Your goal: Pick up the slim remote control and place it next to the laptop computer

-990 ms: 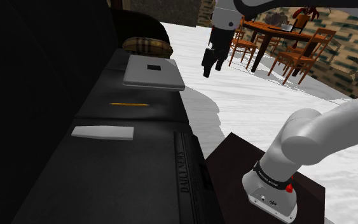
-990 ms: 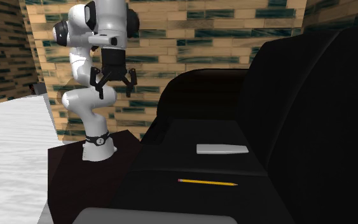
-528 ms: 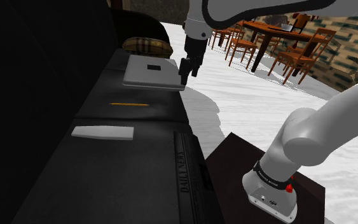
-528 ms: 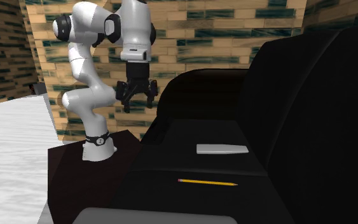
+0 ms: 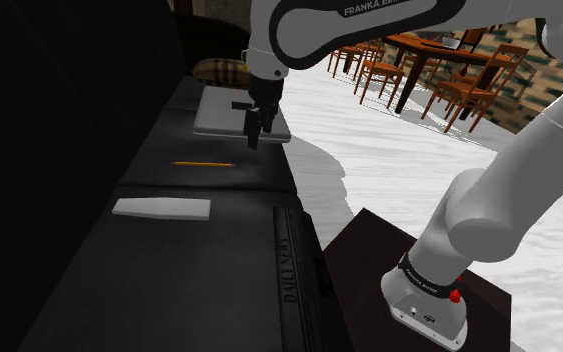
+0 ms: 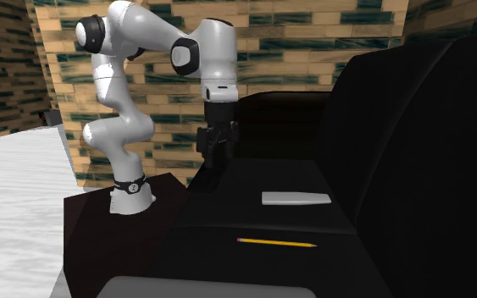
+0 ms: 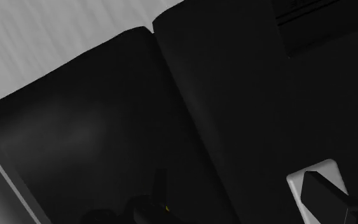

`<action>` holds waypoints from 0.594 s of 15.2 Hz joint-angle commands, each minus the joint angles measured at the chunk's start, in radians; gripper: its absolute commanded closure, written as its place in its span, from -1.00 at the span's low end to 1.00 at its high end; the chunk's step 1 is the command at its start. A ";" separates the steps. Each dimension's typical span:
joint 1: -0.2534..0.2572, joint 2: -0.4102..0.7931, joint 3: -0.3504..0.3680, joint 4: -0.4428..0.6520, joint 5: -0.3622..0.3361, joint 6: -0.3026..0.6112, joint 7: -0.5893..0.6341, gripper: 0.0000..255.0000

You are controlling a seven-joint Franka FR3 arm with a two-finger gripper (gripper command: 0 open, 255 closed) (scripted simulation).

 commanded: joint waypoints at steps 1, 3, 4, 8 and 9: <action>0.016 0.070 0.020 0.038 -0.007 0.034 -0.007 -1.00; 0.031 0.132 0.036 0.077 -0.015 0.057 -0.018 -1.00; 0.038 0.162 0.044 0.097 -0.021 0.068 -0.023 -1.00; 0.071 0.283 0.076 0.185 -0.047 0.101 -0.040 -1.00; 0.080 0.314 0.083 0.208 -0.055 0.108 -0.044 -1.00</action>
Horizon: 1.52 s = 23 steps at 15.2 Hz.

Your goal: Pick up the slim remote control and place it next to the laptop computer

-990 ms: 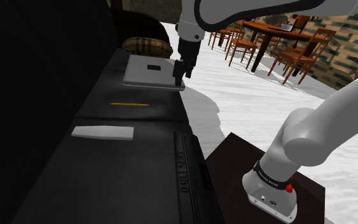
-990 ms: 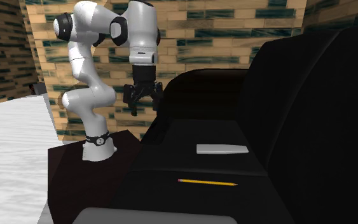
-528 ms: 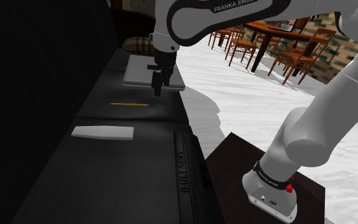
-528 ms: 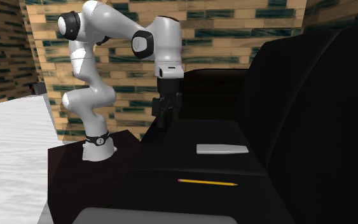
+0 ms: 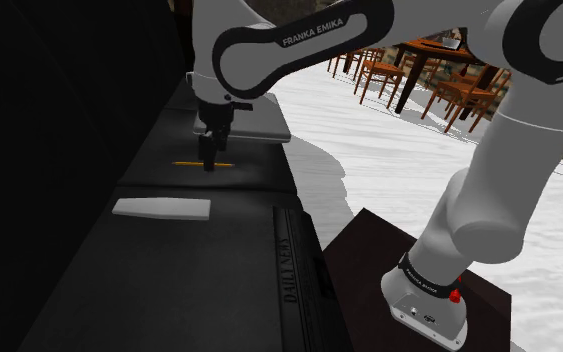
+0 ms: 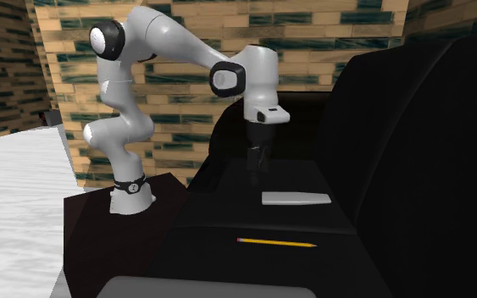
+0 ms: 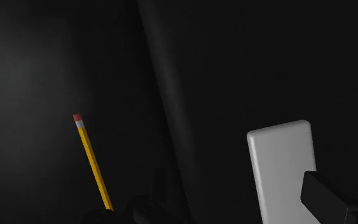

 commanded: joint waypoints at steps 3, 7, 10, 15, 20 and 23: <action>0.039 0.116 0.029 0.089 -0.033 0.026 -0.014 -1.00; 0.084 0.236 0.052 0.195 -0.071 0.036 -0.032 -1.00; 0.122 0.326 0.066 0.281 -0.101 0.037 -0.047 -1.00; 0.129 0.357 0.061 0.270 -0.113 0.078 -0.041 -1.00; 0.132 0.382 0.056 0.257 -0.123 0.115 -0.035 -1.00; 0.132 0.382 0.056 0.257 -0.123 0.115 -0.035 -1.00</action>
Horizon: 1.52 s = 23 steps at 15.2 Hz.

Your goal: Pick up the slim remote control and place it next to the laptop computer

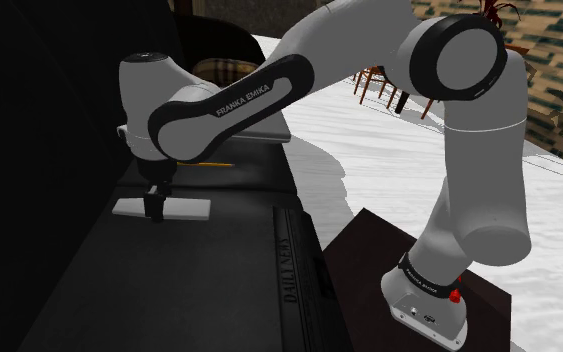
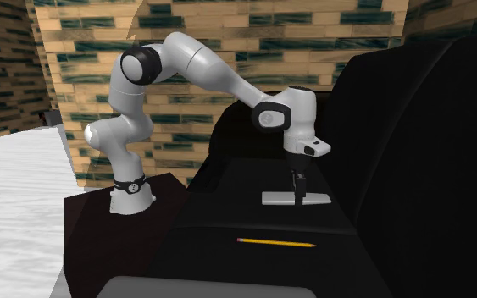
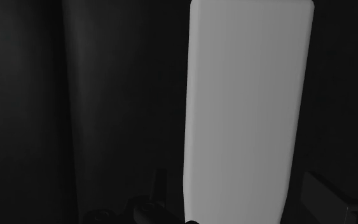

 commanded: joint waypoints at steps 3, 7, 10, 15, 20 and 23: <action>0.000 0.000 0.000 0.000 0.000 0.000 0.000 -1.00; 0.000 0.000 0.000 0.000 0.000 0.000 0.000 1.00; 0.000 0.000 0.000 0.000 0.000 0.000 0.000 1.00; -0.002 -0.013 0.003 0.009 0.005 -0.021 -0.003 1.00; -0.005 -0.042 0.010 0.035 0.018 -0.075 -0.011 1.00; -0.007 -0.057 0.013 0.054 0.025 -0.108 -0.016 1.00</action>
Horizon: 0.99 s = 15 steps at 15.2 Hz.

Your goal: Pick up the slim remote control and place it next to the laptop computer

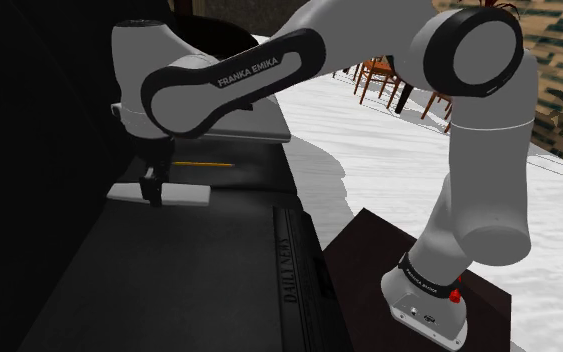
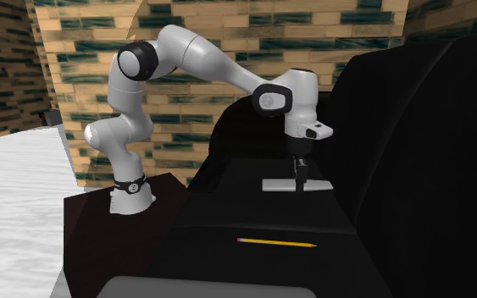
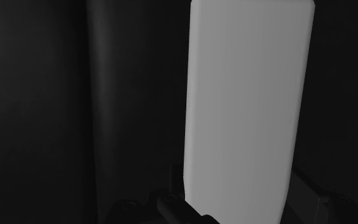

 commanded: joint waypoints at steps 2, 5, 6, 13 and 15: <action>-0.002 -0.015 0.003 0.020 0.007 -0.034 -0.006 1.00; -0.003 -0.027 0.006 0.043 0.013 -0.069 -0.010 1.00; -0.003 -0.031 0.007 0.051 0.014 -0.081 -0.011 1.00; -0.003 -0.053 0.011 0.116 0.025 -0.165 -0.018 1.00; -0.022 -0.076 0.008 0.090 0.034 -0.161 -0.040 1.00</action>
